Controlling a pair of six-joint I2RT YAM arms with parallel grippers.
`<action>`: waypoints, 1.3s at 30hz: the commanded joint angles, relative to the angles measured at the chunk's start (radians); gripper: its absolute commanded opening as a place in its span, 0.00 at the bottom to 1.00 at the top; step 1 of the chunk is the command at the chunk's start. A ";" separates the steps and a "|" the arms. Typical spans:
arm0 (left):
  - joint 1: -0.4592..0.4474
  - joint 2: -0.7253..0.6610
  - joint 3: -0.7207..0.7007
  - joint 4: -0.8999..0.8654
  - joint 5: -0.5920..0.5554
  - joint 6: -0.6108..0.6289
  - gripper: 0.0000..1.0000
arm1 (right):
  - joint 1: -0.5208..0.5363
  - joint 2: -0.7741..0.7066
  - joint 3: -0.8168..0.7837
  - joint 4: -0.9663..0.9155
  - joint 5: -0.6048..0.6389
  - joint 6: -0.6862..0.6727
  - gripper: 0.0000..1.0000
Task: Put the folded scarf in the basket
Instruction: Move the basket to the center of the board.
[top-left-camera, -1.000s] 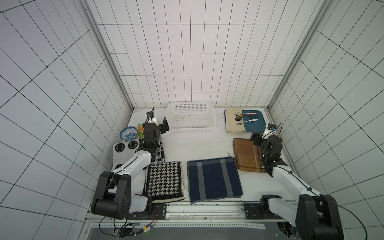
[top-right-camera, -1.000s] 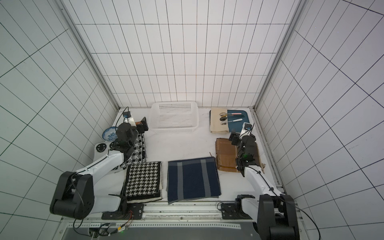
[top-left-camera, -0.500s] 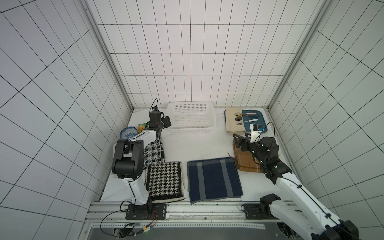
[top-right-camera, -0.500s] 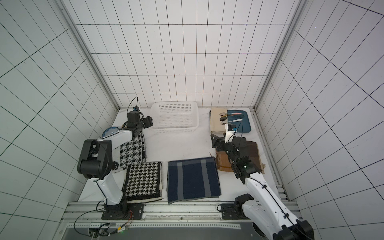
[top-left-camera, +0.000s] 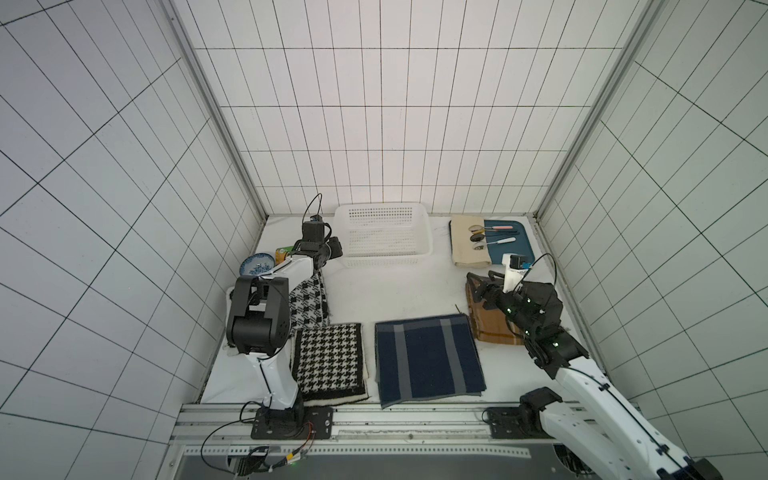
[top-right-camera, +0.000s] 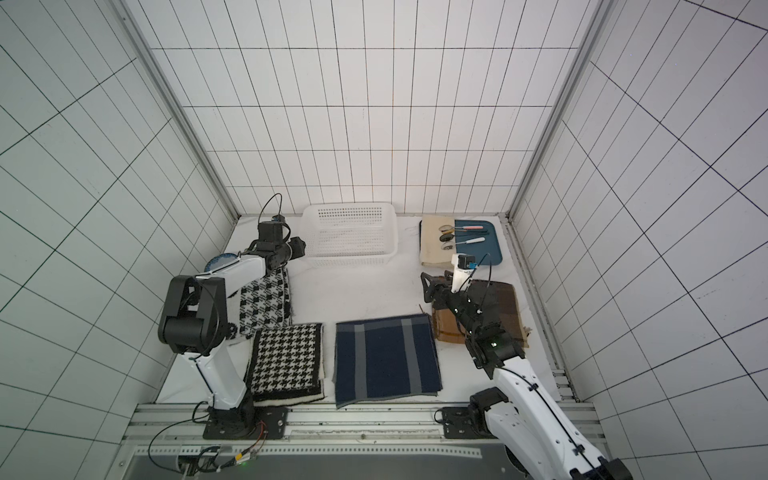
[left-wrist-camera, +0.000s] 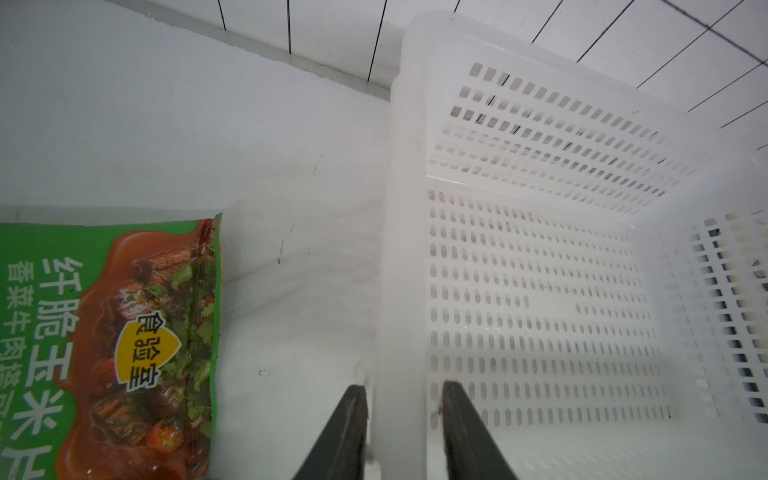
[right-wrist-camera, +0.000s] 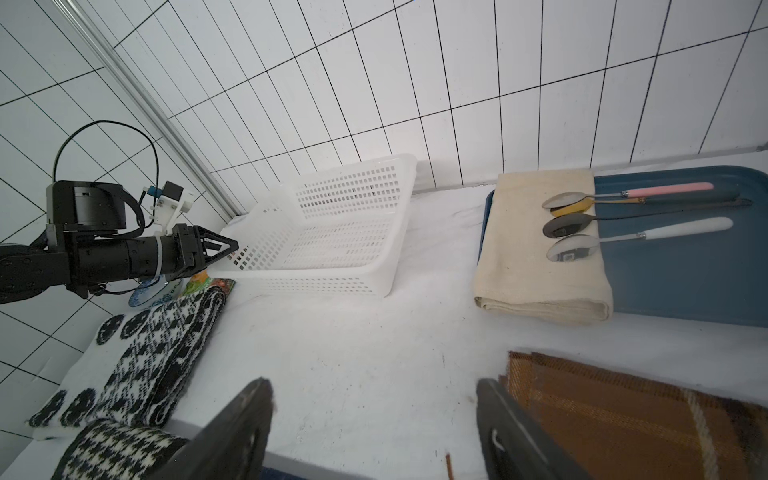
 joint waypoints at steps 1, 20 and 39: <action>-0.005 -0.004 0.004 -0.034 0.014 0.007 0.26 | 0.013 -0.018 -0.028 0.016 0.002 0.011 0.79; -0.202 -0.183 -0.176 -0.131 -0.114 -0.069 0.04 | 0.015 -0.032 -0.015 -0.029 0.004 0.006 0.78; -0.263 -0.311 -0.294 -0.141 -0.116 -0.109 0.40 | 0.016 0.046 -0.008 -0.025 0.010 -0.011 0.79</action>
